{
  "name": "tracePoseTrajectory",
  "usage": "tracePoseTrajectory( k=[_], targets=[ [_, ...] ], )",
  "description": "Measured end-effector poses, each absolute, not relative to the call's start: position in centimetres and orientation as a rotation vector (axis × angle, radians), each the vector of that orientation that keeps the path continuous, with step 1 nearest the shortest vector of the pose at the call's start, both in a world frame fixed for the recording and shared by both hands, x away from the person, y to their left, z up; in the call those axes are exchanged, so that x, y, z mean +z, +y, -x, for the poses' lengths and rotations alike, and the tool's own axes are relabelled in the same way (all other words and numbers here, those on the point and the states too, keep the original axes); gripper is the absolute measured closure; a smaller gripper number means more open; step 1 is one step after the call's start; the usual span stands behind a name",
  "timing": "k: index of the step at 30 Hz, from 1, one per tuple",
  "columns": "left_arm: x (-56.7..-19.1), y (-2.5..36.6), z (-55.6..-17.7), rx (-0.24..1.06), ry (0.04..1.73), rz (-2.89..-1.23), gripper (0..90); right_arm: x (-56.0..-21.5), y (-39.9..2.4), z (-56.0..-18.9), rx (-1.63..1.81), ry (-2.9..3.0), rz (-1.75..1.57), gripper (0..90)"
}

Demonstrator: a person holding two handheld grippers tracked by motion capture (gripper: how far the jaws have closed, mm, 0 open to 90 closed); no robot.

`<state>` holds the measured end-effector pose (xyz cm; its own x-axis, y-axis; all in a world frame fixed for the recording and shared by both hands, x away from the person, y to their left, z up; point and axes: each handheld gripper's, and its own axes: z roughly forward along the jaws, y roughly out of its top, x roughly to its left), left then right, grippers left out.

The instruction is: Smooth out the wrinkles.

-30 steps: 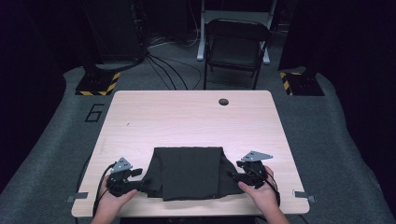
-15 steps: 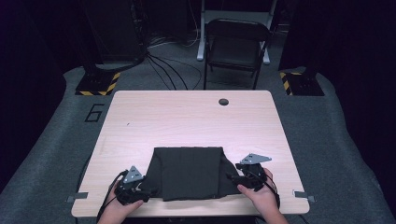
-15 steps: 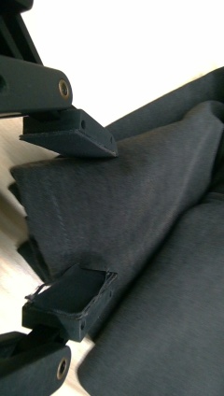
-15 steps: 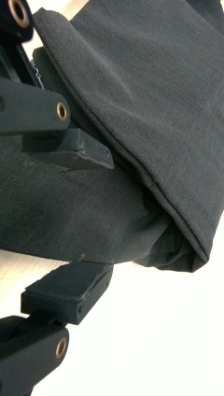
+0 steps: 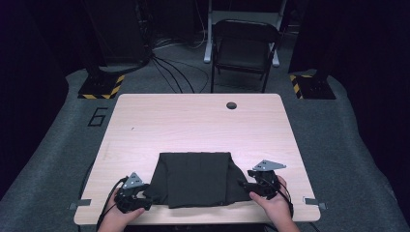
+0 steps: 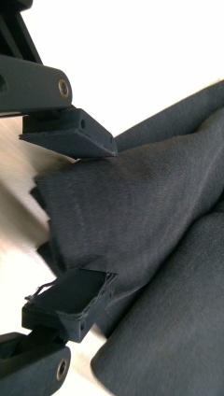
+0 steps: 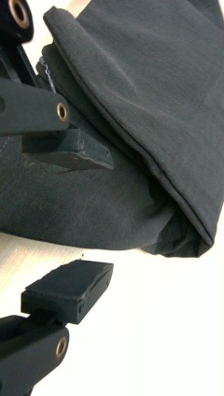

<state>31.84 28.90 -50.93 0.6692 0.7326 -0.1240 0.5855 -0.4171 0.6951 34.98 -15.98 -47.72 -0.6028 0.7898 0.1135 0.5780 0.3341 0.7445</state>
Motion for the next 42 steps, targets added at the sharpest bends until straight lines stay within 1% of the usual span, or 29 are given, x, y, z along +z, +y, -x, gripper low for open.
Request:
tracePoseTrajectory(
  k=[6,9,20,42],
  targets=[
    [-49.9,31.0,-31.3,0.243,1.064,-2.053,33.8,-47.7,-16.0,-35.0,1.139,2.327,-1.232,42.6],
    [-49.6,32.4,-31.5,0.273,1.111,-1.987,34.0,-47.8,-15.9,-35.0,1.139,2.323,-1.225,42.8],
    [-49.5,35.1,-32.5,0.315,1.225,-1.876,34.2,-48.6,-15.9,-35.6,1.130,2.322,-1.247,42.8],
    [-50.2,35.8,-33.5,0.330,1.294,-1.864,34.4,-49.3,-15.7,-36.3,1.116,2.339,-1.258,42.8]
  ],
)
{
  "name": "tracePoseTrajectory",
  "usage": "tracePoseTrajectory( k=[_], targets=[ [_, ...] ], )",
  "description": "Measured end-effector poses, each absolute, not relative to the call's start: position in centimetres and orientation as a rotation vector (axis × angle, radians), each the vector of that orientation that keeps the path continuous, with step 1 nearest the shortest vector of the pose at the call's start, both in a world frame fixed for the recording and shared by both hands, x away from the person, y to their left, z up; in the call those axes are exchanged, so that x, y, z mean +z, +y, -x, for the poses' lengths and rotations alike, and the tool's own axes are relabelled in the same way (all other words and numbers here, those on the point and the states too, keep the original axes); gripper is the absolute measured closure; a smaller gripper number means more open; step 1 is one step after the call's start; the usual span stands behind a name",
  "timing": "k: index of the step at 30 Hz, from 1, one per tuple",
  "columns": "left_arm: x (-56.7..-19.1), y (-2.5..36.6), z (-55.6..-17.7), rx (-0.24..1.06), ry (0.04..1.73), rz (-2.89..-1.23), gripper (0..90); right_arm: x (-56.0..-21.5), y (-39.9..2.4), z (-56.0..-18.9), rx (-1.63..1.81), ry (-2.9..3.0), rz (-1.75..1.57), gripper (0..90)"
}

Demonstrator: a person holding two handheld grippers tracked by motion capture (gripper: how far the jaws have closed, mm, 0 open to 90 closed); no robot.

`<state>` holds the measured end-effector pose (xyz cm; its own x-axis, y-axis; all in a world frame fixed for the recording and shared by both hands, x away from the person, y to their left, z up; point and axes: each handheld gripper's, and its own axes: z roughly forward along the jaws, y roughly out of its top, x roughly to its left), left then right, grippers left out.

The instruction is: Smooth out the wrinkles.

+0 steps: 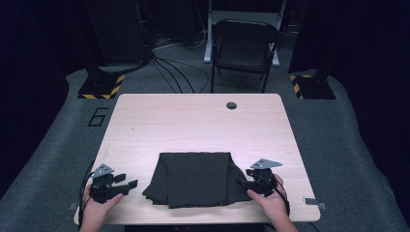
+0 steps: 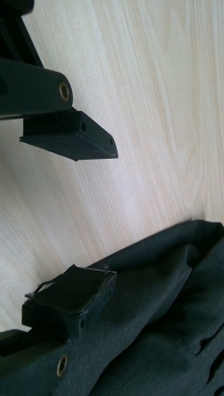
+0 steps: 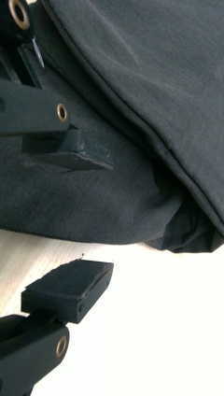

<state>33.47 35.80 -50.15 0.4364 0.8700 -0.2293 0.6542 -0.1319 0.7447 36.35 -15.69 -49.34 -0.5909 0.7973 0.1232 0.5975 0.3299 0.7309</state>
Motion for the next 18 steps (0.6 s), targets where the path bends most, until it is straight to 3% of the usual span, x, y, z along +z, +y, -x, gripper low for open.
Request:
tracePoseTrajectory(
  k=[18],
  targets=[
    [-50.24,36.22,-33.94,0.338,1.344,-1.835,34.5,-49.49,-15.97,-36.64,1.119,2.339,-1.263,42.8]
  ],
)
